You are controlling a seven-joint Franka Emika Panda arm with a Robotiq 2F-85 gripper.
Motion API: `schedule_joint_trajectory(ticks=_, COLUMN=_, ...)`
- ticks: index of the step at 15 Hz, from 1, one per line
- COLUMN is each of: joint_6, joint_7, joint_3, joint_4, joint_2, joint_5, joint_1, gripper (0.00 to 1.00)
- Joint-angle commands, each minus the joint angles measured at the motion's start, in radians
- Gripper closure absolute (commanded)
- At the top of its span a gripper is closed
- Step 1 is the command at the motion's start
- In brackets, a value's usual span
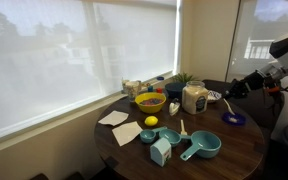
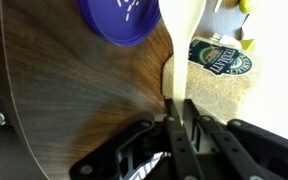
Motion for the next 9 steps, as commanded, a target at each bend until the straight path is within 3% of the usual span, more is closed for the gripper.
schedule_joint_trajectory(ticks=1, joint_6=0.0, joint_7=0.0, joint_3=-0.001, joint_4=0.0, joint_2=0.0, joint_5=0.0, joint_1=0.0, gripper=0.88)
schedule_joint_trajectory(ticks=3, joint_6=0.0, joint_7=0.0, joint_3=-0.001, joint_4=0.0, joint_2=0.0, joint_5=0.0, joint_1=0.001, gripper=0.88)
schedule_joint_trajectory(ticks=4, joint_6=0.0, joint_7=0.0, joint_3=-0.001, joint_4=0.0, joint_2=0.001, joint_5=0.0, joint_1=0.001, gripper=0.97)
schedule_joint_trajectory(ticks=7, joint_6=-0.111, joint_7=-0.106, joint_3=-0.074, joint_4=0.003, joint_2=-0.03, joint_5=0.009, joint_1=0.035, gripper=0.97)
schedule_joint_trajectory(ticks=8, joint_6=-0.127, joint_7=-0.137, joint_3=-0.083, joint_4=0.003, joint_2=-0.024, joint_5=-0.003, joint_1=0.031, gripper=0.97)
schedule_joint_trajectory(ticks=9, joint_6=-0.184, joint_7=-0.209, joint_3=-0.045, joint_4=0.01, joint_2=-0.007, joint_5=0.064, joint_1=-0.028, gripper=0.97)
